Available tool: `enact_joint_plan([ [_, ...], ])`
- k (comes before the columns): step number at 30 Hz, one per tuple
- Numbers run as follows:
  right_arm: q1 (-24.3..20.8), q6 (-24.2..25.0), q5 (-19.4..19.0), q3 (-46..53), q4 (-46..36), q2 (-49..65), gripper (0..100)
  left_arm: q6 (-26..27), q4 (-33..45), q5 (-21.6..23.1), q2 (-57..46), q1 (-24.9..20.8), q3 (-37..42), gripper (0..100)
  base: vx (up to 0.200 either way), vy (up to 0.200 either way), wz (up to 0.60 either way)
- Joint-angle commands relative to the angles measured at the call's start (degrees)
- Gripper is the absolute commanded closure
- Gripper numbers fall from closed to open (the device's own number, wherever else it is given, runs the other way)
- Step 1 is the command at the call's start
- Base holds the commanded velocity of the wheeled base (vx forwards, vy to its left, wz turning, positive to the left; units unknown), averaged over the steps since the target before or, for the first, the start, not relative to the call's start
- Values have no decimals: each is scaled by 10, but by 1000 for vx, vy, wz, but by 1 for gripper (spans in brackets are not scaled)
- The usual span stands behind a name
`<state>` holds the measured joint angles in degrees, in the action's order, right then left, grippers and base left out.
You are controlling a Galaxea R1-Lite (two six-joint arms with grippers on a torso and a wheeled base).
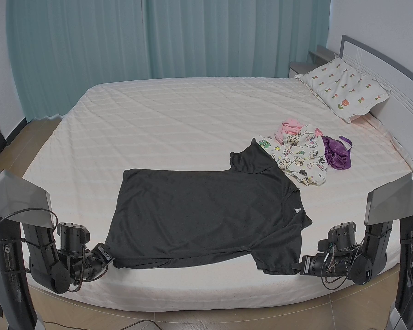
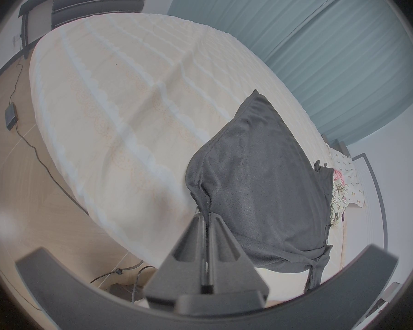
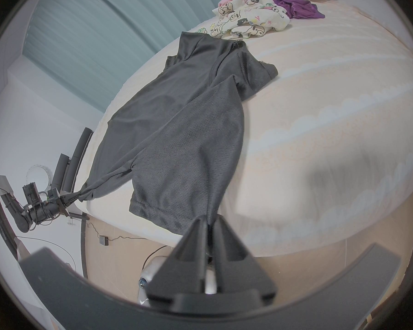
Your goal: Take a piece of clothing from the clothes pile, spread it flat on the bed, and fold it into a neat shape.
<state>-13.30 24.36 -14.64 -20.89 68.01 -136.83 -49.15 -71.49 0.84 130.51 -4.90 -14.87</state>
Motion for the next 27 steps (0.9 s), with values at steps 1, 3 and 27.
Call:
enact_joint_plan([
  [1, 1, 0, 1, 18, -3, 17, 100, -1, 0, 0, -1, 1, 1, 100, 0, 0, 0],
  [3, 0, 1, 0, 38, 1, 27, 100, 0, 0, 0, -2, 1, 3, 100, 0, 0, 0],
  [27, -39, 23, 122, 209, -4, 163, 100, 117, 1, -52, -73, -10, 107, 100, 0, 0, 0],
])
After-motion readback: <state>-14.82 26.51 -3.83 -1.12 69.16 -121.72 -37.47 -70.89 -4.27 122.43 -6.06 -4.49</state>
